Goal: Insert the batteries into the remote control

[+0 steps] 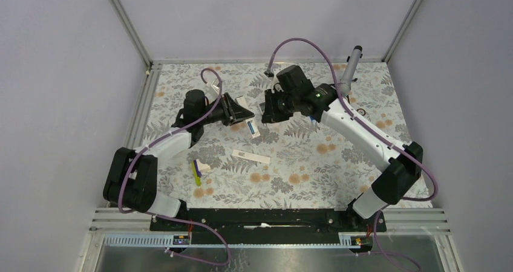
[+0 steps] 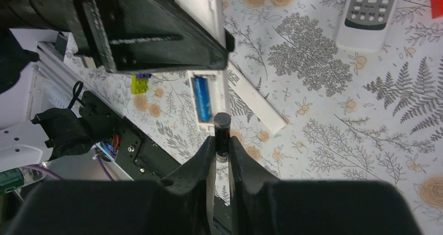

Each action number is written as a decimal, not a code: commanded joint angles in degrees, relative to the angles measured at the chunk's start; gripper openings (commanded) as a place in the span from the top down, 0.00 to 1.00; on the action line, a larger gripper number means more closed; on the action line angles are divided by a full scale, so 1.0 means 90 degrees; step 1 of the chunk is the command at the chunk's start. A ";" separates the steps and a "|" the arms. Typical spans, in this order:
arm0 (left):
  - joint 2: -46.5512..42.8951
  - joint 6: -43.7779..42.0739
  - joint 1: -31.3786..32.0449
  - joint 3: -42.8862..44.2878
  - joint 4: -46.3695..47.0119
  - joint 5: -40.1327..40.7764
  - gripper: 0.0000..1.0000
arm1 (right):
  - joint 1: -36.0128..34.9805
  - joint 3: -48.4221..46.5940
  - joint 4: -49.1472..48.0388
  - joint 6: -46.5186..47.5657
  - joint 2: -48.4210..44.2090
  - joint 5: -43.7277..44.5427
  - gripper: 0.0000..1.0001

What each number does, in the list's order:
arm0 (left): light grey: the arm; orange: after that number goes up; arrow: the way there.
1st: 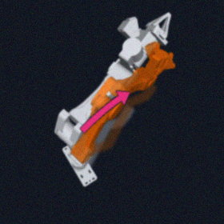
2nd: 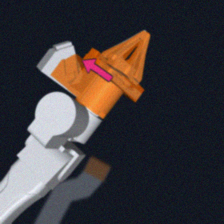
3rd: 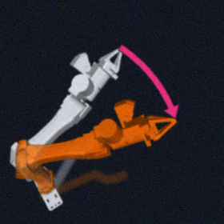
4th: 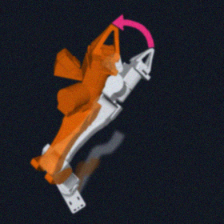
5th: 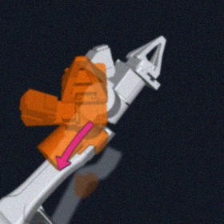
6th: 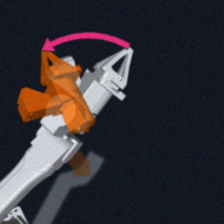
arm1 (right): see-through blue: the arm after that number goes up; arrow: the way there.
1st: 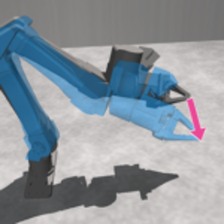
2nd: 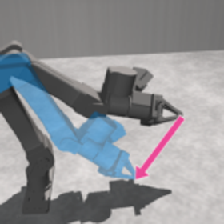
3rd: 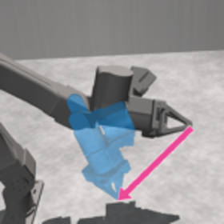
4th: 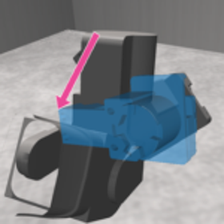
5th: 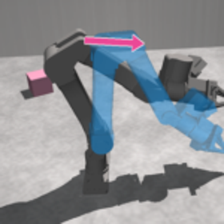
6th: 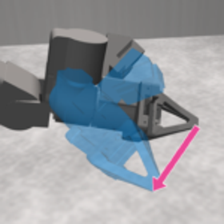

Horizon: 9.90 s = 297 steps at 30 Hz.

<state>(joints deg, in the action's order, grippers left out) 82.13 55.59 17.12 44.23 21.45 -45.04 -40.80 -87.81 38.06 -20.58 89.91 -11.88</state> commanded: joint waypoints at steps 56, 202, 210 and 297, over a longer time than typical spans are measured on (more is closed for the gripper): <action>0.0611 0.2026 0.0257 -0.0016 0.2537 -0.0369 0.92 | -0.0351 -0.1777 0.1139 -0.0424 0.0977 0.0580 0.50; -0.1210 0.1430 -0.0233 0.0987 0.1433 0.0503 0.88 | 0.1037 0.2584 -0.6475 -0.3529 -0.1511 -0.2496 0.15; -0.1245 0.1280 -0.0233 0.1101 0.1513 -0.0010 0.82 | 0.1018 0.1958 -0.6255 -0.2629 -0.0677 -0.3729 0.12; -0.1794 -0.2441 -0.2523 0.0736 -0.5695 0.1800 0.07 | 0.0024 0.1833 -0.1346 0.6423 0.2269 0.0414 0.53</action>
<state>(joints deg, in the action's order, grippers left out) 64.73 31.86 -7.97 52.56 -30.89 -23.86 -41.08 -70.02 23.62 36.84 108.92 -10.76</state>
